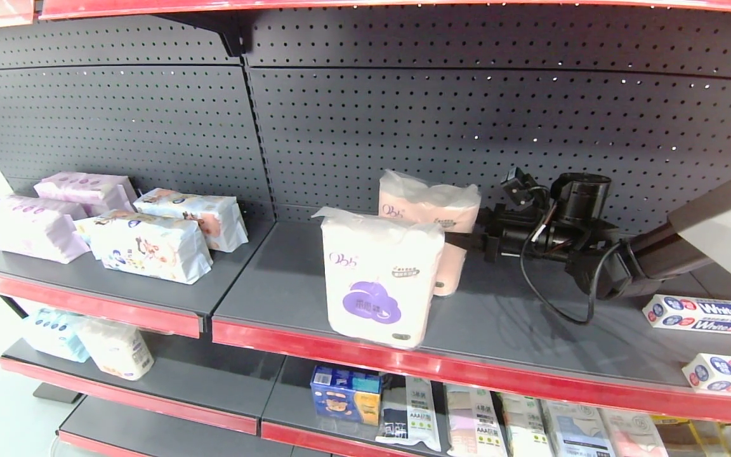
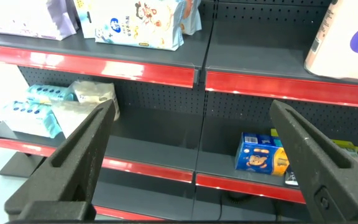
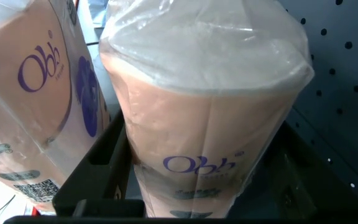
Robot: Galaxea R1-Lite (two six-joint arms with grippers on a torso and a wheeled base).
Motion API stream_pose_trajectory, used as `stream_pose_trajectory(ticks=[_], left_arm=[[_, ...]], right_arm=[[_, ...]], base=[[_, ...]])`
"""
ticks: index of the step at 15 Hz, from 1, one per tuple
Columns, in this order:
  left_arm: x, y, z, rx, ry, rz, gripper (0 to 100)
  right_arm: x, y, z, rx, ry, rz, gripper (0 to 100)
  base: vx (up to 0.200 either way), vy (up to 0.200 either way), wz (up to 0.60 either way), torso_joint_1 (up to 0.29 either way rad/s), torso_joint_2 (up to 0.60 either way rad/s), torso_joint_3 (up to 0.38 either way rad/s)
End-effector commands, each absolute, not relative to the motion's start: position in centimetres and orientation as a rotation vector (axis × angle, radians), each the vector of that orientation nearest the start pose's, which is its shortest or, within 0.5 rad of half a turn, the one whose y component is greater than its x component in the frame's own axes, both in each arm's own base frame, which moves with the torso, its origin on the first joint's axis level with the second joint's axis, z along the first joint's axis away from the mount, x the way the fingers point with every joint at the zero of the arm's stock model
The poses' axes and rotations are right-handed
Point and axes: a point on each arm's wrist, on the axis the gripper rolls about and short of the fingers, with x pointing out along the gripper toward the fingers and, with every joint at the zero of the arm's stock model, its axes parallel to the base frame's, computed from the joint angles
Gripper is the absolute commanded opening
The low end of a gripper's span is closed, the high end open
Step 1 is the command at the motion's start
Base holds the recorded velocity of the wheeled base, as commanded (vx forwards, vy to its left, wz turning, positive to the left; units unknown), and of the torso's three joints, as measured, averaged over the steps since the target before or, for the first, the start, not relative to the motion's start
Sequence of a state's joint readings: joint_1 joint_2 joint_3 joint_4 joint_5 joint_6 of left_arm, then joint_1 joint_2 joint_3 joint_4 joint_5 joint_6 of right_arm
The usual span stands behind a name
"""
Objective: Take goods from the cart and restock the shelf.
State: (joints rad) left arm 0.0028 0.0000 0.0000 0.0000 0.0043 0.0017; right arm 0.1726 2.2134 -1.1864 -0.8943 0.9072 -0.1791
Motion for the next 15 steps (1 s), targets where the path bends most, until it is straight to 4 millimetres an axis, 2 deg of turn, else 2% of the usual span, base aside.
stream_pose_trajectory(ticks=[1,15], left_arm=[[-2.27,0.0,7.55,0.002,0.002,0.008,100],[-2.27,0.0,7.55,0.002,0.002,0.008,100]], right_arm=[[41.66,9.16,11.61,-0.112,0.038,1.09,0],[41.48,9.39,11.45,-0.11,0.044,1.096,0]], base=[[0.0,0.0,0.0,0.0,0.0,0.0],[0.0,0.0,0.0,0.0,0.0,0.0]])
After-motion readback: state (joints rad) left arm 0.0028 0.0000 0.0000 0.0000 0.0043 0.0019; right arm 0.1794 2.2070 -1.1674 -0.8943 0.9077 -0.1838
